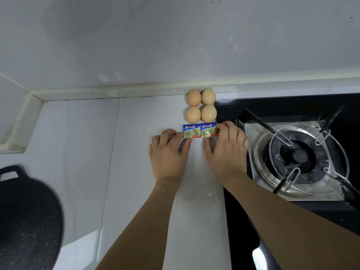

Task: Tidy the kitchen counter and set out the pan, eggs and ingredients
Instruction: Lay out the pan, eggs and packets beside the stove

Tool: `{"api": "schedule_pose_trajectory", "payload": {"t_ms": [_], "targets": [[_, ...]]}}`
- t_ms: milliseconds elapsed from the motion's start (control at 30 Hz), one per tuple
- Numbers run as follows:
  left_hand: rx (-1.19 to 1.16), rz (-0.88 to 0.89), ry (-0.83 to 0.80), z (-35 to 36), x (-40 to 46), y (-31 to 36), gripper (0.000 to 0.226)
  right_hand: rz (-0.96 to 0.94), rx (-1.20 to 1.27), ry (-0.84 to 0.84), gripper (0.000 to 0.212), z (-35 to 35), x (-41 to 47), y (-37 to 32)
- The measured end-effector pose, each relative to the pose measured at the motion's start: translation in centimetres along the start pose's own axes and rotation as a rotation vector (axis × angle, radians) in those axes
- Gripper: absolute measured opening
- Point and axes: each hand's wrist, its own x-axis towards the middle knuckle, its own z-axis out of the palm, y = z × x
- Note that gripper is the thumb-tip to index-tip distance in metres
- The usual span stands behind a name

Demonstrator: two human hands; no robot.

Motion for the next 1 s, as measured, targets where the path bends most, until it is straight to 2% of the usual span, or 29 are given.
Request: {"api": "schedule_pose_trajectory", "payload": {"t_ms": [500, 667, 767, 1000], "targets": [[0.017, -0.028, -0.030, -0.4, 0.2, 0.2, 0.037, -0.007, 0.031, -0.013, 0.054, -0.1, 0.0, -0.1], [-0.028, -0.023, -0.127, -1.1, 0.6, 0.2, 0.040, 0.012, 0.105, -0.046, 0.055, -1.6, -0.3, -0.5], [-0.062, -0.039, -0.303, -3.2, 0.2, 0.0, 0.043, 0.002, 0.158, -0.047, 0.057, -3.8, -1.1, -0.9], [-0.027, -0.125, -0.320, -12.5, -3.5, -2.6, 0.043, -0.068, 0.158, -0.186, 0.055, -8.8, -4.4, -5.0]]}}
